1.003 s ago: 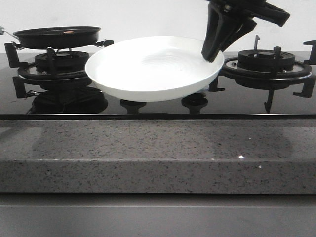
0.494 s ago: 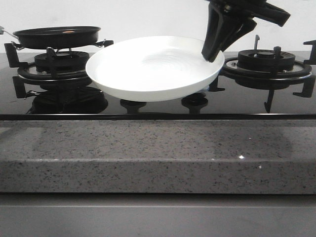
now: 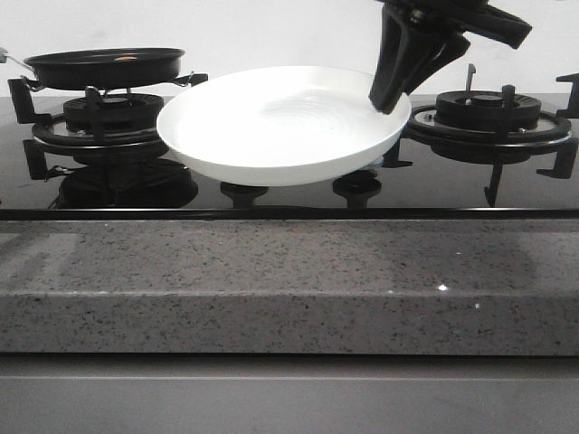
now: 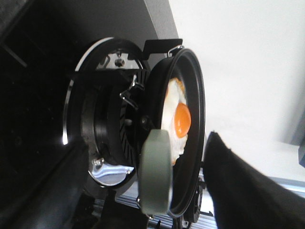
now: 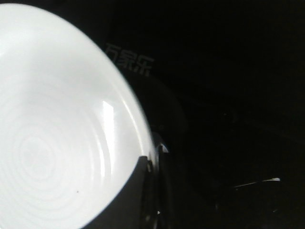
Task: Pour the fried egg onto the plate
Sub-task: 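Lift the black pan with the left gripper and tilt it over the plate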
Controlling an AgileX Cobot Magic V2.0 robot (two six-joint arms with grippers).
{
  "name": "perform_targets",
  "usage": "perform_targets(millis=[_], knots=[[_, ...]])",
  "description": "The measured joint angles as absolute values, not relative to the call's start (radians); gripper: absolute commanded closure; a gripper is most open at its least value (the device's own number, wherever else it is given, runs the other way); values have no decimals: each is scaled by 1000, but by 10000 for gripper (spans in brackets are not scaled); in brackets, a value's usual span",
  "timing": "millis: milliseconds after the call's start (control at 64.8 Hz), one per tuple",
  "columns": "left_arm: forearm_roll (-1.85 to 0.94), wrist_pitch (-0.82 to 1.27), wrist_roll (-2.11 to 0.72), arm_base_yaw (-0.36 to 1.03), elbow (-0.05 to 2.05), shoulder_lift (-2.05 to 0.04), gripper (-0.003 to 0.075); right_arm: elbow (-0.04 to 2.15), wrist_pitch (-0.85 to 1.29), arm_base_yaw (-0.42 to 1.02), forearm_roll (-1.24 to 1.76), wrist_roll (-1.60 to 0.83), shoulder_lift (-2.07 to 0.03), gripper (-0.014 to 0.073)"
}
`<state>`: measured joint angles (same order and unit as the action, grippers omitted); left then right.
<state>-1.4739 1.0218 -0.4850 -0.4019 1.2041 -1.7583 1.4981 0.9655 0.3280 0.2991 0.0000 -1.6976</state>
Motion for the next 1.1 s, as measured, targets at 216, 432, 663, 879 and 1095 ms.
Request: perform_targets(millis=[216, 432, 663, 879, 1095], knots=[[-1486, 1030, -485, -400, 1204, -1760, 251, 1498, 965, 328, 299, 0, -1698, 652], [-1487, 1034, -487, -400, 1204, -1760, 267, 1498, 965, 328, 299, 0, -1698, 652], [-1487, 1025, -487, -400, 1204, -1760, 313, 1498, 965, 328, 299, 0, -1698, 652], [-1487, 1024, -487, -400, 1204, -1760, 337, 1498, 965, 328, 299, 0, -1698, 652], [-1487, 1034, -487, -400, 1204, -1760, 401, 1498, 965, 328, 299, 0, -1698, 652]])
